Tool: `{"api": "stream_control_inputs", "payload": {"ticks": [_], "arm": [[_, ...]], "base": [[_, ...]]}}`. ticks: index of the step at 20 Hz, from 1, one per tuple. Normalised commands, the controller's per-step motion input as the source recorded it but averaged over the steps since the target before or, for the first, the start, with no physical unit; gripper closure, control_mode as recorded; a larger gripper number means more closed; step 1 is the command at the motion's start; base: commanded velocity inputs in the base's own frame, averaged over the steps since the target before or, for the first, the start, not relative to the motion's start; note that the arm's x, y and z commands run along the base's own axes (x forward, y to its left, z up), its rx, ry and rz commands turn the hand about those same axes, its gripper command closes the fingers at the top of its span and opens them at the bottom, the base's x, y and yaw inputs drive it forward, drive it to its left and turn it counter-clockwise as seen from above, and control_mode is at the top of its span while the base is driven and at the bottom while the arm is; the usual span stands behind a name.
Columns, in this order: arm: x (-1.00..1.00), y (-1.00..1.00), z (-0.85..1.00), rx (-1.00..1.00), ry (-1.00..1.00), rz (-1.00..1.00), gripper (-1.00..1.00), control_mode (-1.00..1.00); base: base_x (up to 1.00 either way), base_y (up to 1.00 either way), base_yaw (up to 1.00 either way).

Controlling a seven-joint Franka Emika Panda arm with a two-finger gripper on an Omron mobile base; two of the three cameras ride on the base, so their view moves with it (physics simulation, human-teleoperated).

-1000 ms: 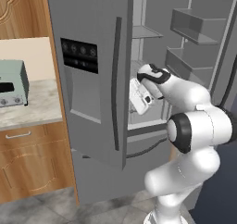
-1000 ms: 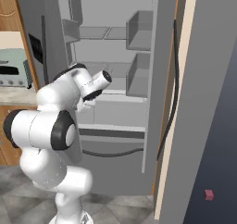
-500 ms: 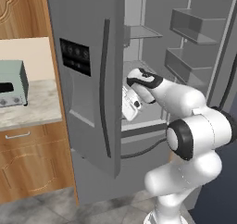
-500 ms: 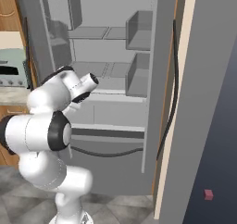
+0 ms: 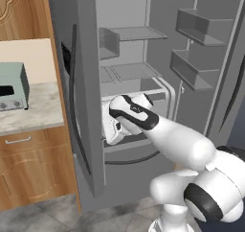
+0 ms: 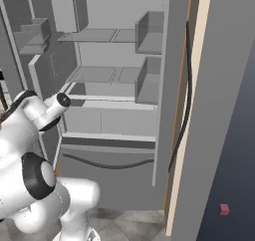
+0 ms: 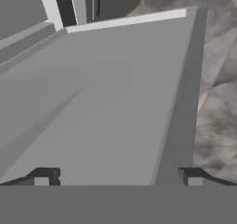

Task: Place one of the steaks on the plate and the other in the bowl. Then place the bowl in the fridge.

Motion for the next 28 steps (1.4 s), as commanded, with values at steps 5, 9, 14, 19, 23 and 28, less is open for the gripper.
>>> {"api": "stream_control_inputs", "payload": {"ticks": [5,9,14,19,23,28], "arm": [[0.01,0.49,0.04,-0.11,0.21,-0.13,-1.00,-1.00],[0.11,0.00,0.20,-0.11,0.21,-0.05,-1.00,-1.00],[0.06,0.05,0.32,-0.04,0.24,0.00,-1.00,-1.00],[-0.02,-0.81,-0.02,-0.01,-0.18,0.10,-1.00,-1.00],[0.01,-1.00,-0.03,-0.04,-0.26,0.22,-1.00,-1.00],[-0.01,-1.00,0.01,-0.18,-0.17,0.34,-1.00,-1.00]], "base": [[0.00,0.00,0.00],[0.00,0.00,0.00],[0.00,0.00,0.00],[0.00,0.00,0.00],[0.00,0.00,0.00],[0.00,0.00,0.00]]}}
